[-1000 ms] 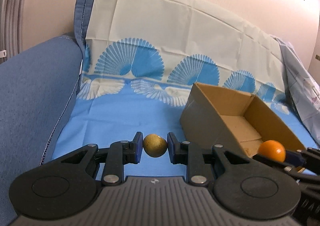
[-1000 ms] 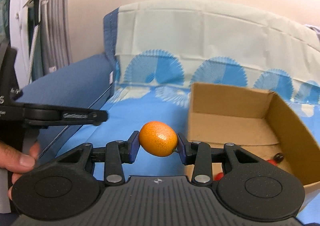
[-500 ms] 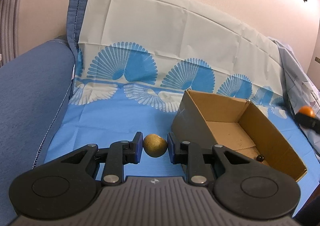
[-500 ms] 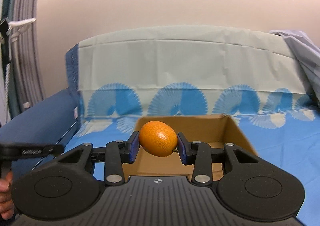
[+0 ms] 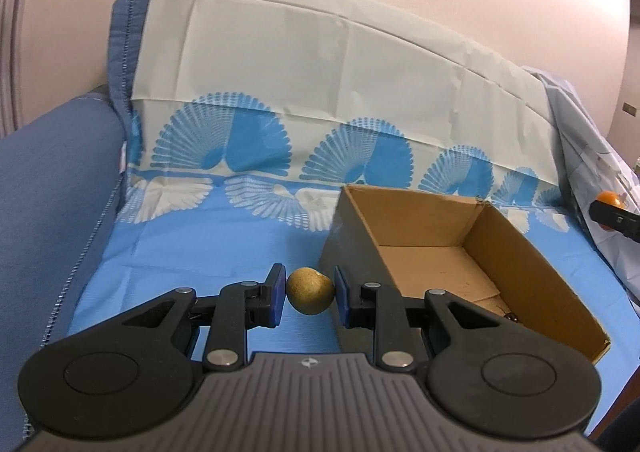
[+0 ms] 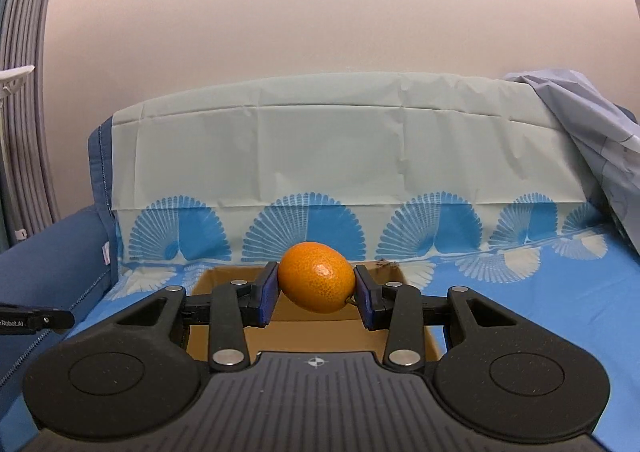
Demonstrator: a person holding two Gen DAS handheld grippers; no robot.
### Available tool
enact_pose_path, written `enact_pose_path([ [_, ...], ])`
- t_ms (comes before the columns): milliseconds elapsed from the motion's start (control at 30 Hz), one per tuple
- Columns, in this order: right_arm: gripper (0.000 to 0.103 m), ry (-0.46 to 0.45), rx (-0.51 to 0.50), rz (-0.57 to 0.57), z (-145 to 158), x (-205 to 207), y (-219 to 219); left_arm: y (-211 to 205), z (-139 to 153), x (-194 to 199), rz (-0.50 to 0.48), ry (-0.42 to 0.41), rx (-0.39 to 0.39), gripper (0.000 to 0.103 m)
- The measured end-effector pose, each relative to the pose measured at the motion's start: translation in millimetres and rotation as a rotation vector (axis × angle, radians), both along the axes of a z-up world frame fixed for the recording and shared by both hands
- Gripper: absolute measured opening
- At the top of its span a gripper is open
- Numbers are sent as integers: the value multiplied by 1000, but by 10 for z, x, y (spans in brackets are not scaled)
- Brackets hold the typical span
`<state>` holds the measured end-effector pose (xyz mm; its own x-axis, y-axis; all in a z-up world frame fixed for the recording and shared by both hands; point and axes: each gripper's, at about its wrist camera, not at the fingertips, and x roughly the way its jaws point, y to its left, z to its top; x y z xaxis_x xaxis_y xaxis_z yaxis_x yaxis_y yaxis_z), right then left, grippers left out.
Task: Organize fruits
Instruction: 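Lift and carry the yellow-green fruit and orange in both tools over the box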
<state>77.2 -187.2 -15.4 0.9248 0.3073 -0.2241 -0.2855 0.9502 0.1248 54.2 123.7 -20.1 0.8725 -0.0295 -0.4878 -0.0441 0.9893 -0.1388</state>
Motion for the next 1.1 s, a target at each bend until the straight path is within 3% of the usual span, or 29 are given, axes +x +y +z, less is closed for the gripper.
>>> enact_pose_path([
  [167, 41, -1, -72, -12, -90, 103, -60, -209, -86, 60, -39, -21, 17, 29],
  [533, 41, 103, -70, -65, -322, 351, -203, -733, -224, 283, -165, -94, -9, 29],
  [767, 41, 126, -154, -44, -446, 439, -3, -1145, -298, 464, -270, -129, 63, 29],
  [1100, 41, 143, -171, -76, -508, 591, 102, -1144, -331, 720, -287, -113, 34, 29],
])
